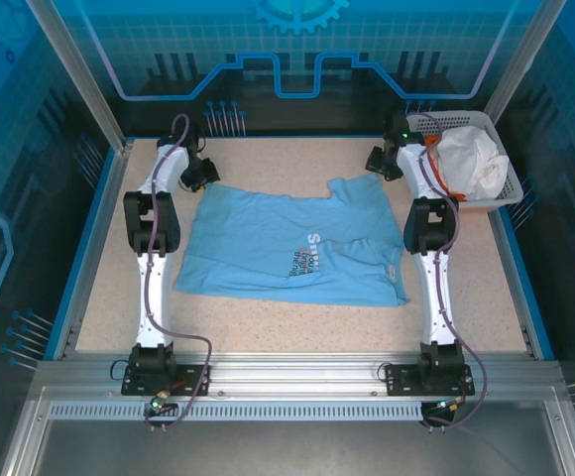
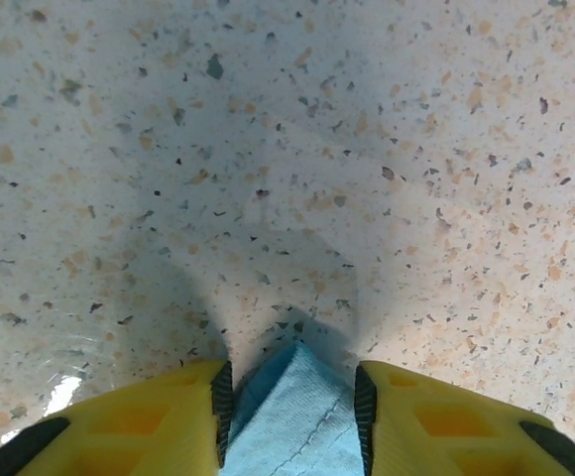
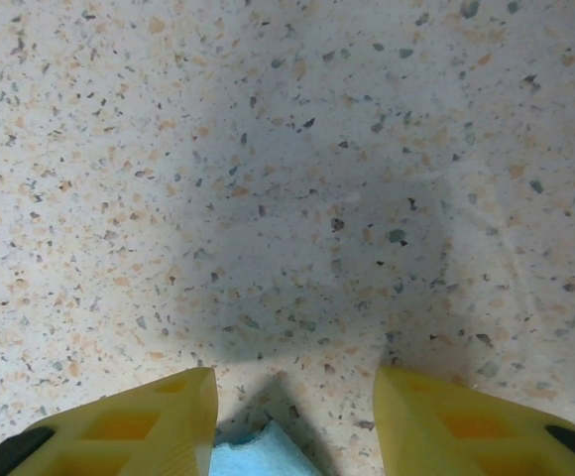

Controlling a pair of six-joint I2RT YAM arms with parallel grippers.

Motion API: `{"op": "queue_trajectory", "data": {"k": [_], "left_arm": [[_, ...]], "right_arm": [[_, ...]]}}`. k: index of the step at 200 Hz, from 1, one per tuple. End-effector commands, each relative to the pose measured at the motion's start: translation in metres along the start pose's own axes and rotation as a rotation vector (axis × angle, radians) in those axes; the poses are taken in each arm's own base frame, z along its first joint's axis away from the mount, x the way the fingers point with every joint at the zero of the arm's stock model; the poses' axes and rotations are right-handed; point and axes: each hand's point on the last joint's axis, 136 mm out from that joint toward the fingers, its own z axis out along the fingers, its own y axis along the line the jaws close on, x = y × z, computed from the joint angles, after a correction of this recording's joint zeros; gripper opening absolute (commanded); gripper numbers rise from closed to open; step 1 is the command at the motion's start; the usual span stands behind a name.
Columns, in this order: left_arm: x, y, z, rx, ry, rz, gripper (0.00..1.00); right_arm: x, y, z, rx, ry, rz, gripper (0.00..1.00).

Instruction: Fold and stack the t-shirts

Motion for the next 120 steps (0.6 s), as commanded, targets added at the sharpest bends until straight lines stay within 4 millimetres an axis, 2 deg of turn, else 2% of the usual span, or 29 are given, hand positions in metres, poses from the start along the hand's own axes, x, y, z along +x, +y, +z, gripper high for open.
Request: {"op": "queue_trajectory", "data": {"k": [1,31,72,90,120], "left_arm": [[0.015,-0.004,0.016,0.027,0.057,0.013,0.34],[0.015,-0.007,0.015,0.037,0.054,0.015,0.21],[0.012,-0.010,0.010,0.052,0.037,0.017,0.18],[0.011,-0.010,0.009,0.051,0.032,0.022,0.14],[0.011,-0.010,0.007,0.051,0.025,0.034,0.08]], "right_arm": [[0.025,-0.001,0.018,0.004,0.083,0.019,0.45],[0.025,0.001,0.019,-0.011,0.085,0.017,0.40],[0.025,0.015,0.018,-0.075,0.088,0.000,0.35],[0.026,0.014,0.018,-0.075,0.091,0.004,0.33],[0.028,0.014,0.019,-0.076,0.100,0.013,0.21]]}}
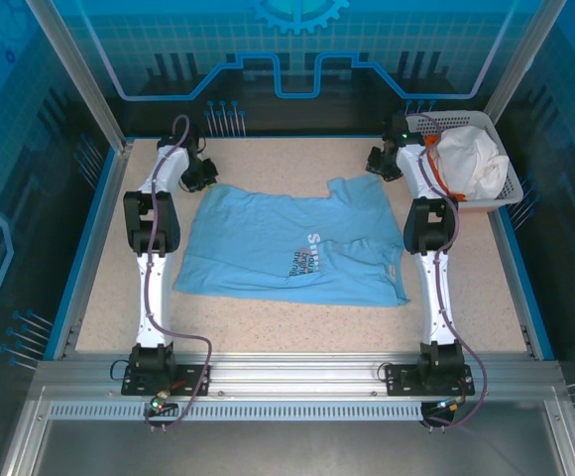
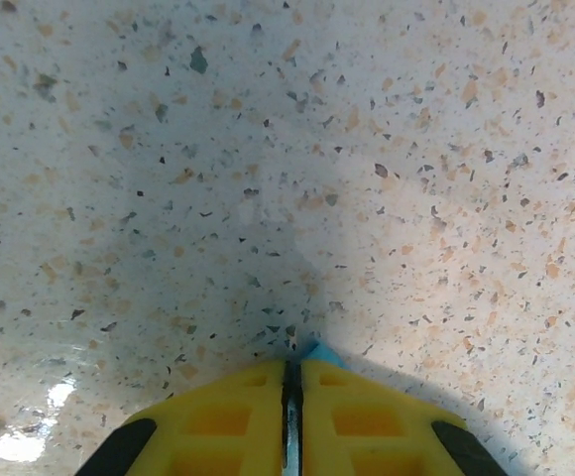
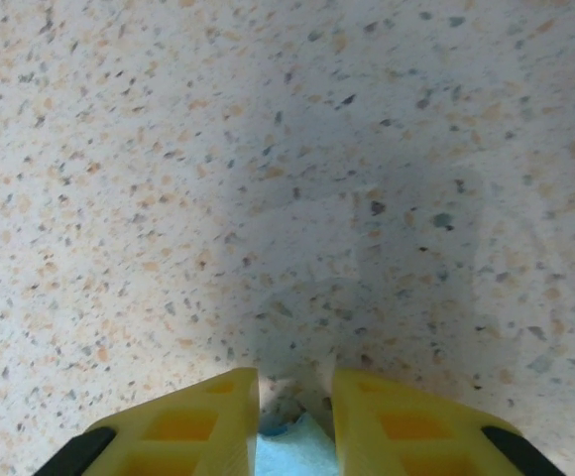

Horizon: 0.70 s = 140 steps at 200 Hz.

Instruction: Fold and stack the t-shirts

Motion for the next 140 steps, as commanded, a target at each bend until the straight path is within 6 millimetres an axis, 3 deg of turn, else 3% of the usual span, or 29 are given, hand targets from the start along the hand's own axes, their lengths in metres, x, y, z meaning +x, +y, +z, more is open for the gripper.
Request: {"op": "queue_trajectory", "data": {"k": [1,47,71,104,140], "left_arm": [[0.009,-0.008,0.003,0.035,0.021,0.028,0.08],[0.008,-0.008,-0.004,0.038,-0.003,0.039,0.00],[0.006,-0.016,-0.014,0.056,-0.046,0.051,0.00],[0.006,-0.021,-0.031,0.084,-0.122,0.072,0.00],[0.008,-0.016,-0.052,0.091,-0.211,0.108,0.00]], "right_arm": [[0.023,0.003,0.019,-0.023,0.076,0.003,0.21],[0.019,0.004,0.014,-0.022,0.066,0.009,0.00],[0.009,0.012,0.000,-0.034,0.031,-0.010,0.00],[-0.007,0.025,-0.036,-0.068,-0.024,-0.071,0.00],[-0.004,0.038,-0.078,-0.123,-0.051,-0.164,0.00]]}}
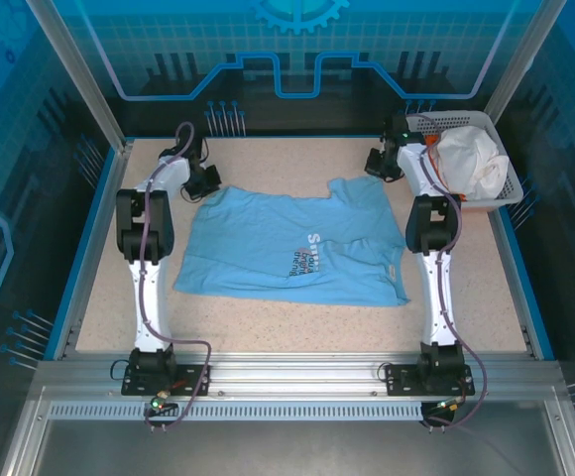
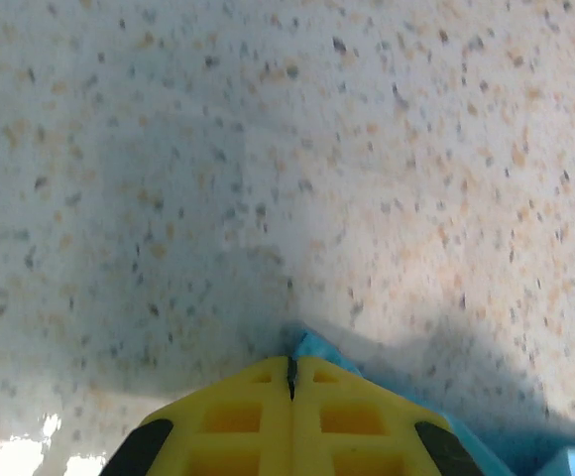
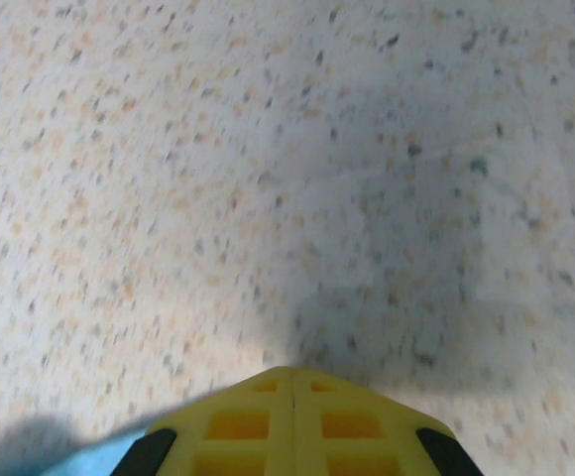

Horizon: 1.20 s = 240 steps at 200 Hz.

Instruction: Fold and stack the t-shirts

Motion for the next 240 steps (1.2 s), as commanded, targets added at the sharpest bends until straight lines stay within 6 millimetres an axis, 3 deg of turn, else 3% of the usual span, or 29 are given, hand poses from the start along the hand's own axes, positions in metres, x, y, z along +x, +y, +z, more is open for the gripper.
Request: {"op": "queue_trajectory", "data": {"k": [1,27,31,57,101,142,194,240], "left_arm": [[-0.023,-0.013,-0.037,0.046,-0.143,0.066,0.00],[-0.022,-0.011,-0.049,0.053,-0.183,0.092,0.00],[-0.022,-0.011,-0.051,0.055,-0.188,0.094,0.00],[-0.022,-0.010,-0.060,0.065,-0.213,0.098,0.00],[-0.009,-0.002,-0.071,0.053,-0.234,0.117,0.00],[0.013,0.032,-0.082,-0.003,-0.262,0.063,0.00],[0.045,0.057,-0.095,-0.041,-0.266,0.017,0.00],[0.052,0.062,-0.104,-0.040,-0.260,-0.001,0.00]], "right_arm": [[-0.015,0.035,-0.064,-0.094,-0.090,-0.113,0.00],[-0.003,0.043,-0.086,-0.136,-0.105,-0.162,0.00],[-0.004,0.045,-0.098,-0.148,-0.123,-0.170,0.00],[0.015,0.047,-0.113,-0.168,-0.116,-0.194,0.00],[0.044,0.047,-0.132,-0.195,-0.104,-0.226,0.00],[0.076,0.042,-0.148,-0.222,-0.082,-0.256,0.00],[0.112,0.031,-0.167,-0.279,-0.062,-0.255,0.00],[0.130,0.016,-0.181,-0.289,-0.077,-0.225,0.00]]}}
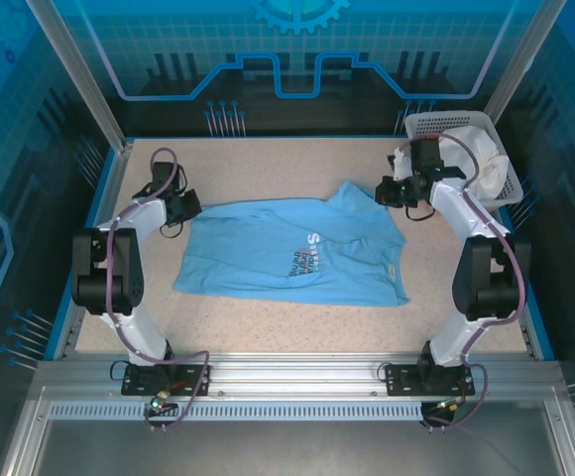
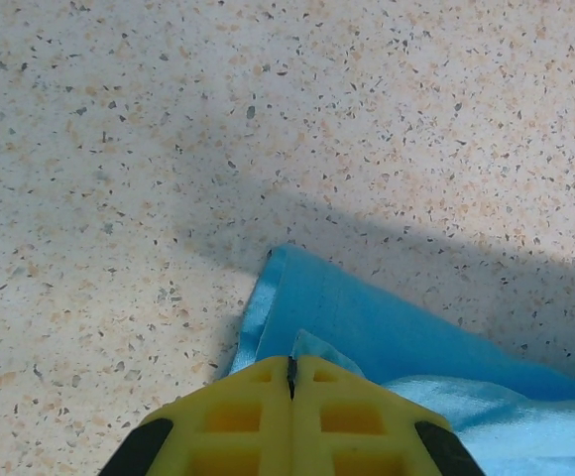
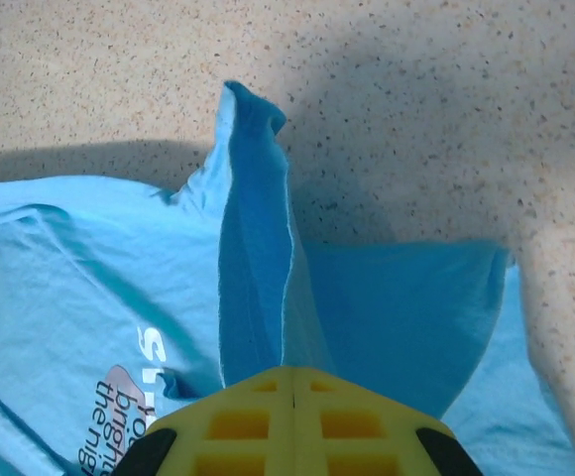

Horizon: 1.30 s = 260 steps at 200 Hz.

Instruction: Fold and stack the t-shirts

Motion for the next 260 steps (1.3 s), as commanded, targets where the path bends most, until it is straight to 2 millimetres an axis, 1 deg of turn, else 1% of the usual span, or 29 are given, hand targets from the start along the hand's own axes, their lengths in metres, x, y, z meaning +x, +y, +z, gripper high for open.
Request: {"op": "queue_trajectory", "data": {"k": [1,14,33,52,73,110,141,147,149,156,167,170,176,181,186,191,196,200,217,227,237,252,260], "left_arm": [[-0.008,0.005,-0.014,-0.009,-0.039,-0.034,0.00],[-0.007,0.004,-0.015,-0.001,-0.030,-0.040,0.00],[-0.004,0.000,-0.015,0.017,-0.008,-0.050,0.00],[0.001,0.000,-0.015,0.021,0.011,-0.058,0.00],[0.010,0.001,-0.014,0.024,0.043,-0.060,0.00],[0.026,0.004,-0.013,0.027,0.082,-0.070,0.00],[0.039,0.010,-0.014,0.007,0.106,-0.096,0.00],[0.042,0.013,-0.013,-0.002,0.111,-0.104,0.00],[0.043,0.014,-0.013,-0.005,0.113,-0.107,0.00],[0.046,0.016,-0.012,-0.017,0.120,-0.120,0.00],[0.053,0.021,-0.010,-0.034,0.131,-0.140,0.05],[0.054,0.023,-0.010,-0.042,0.133,-0.147,0.08],[0.056,0.026,-0.009,-0.058,0.136,-0.158,0.18],[0.056,0.028,-0.009,-0.074,0.137,-0.167,0.27],[0.056,0.032,-0.009,-0.095,0.137,-0.178,0.35],[0.056,0.035,-0.011,-0.118,0.137,-0.189,0.42],[0.054,0.038,-0.012,-0.141,0.136,-0.200,0.46],[0.052,0.039,-0.014,-0.156,0.133,-0.208,0.48],[0.038,0.041,-0.025,-0.192,0.096,-0.245,0.49],[0.028,0.040,-0.033,-0.195,0.064,-0.269,0.50],[0.020,0.036,-0.039,-0.181,0.040,-0.285,0.52],[0.011,0.018,-0.041,-0.116,0.034,-0.273,0.53],[0.008,0.001,-0.040,-0.069,0.050,-0.233,0.50]], "right_arm": [[0.000,0.002,-0.015,-0.034,-0.045,-0.010,0.00],[0.002,0.004,-0.023,-0.058,-0.067,-0.002,0.00],[0.011,0.010,-0.031,-0.090,-0.082,-0.012,0.00],[0.025,0.014,-0.038,-0.107,-0.080,-0.025,0.00],[0.042,0.016,-0.046,-0.110,-0.087,-0.034,0.00],[0.078,0.010,-0.052,-0.096,-0.054,-0.017,0.00],[0.101,0.003,-0.057,-0.062,-0.048,0.009,0.00],[0.102,0.002,-0.059,-0.055,-0.052,0.017,0.00],[0.109,0.000,-0.056,-0.053,-0.037,0.030,0.00],[0.119,-0.003,-0.053,-0.047,-0.021,0.049,0.00],[0.128,-0.008,-0.051,-0.026,-0.016,0.074,0.00],[0.130,-0.011,-0.050,-0.015,-0.017,0.082,0.00],[0.135,-0.017,-0.049,0.014,-0.016,0.099,0.00],[0.139,-0.023,-0.048,0.036,-0.012,0.115,0.05],[0.140,-0.027,-0.048,0.052,-0.014,0.131,0.10],[0.141,-0.032,-0.049,0.067,-0.016,0.156,0.18],[0.143,-0.037,-0.049,0.084,-0.020,0.183,0.27],[0.142,-0.041,-0.051,0.094,-0.027,0.210,0.29],[0.138,-0.058,-0.056,0.107,-0.065,0.329,0.31],[0.131,-0.059,-0.059,0.089,-0.092,0.363,0.32],[0.122,-0.056,-0.059,0.063,-0.121,0.371,0.33],[0.108,-0.054,-0.057,0.033,-0.155,0.395,0.38],[0.100,-0.052,-0.054,0.012,-0.163,0.403,0.39]]}}
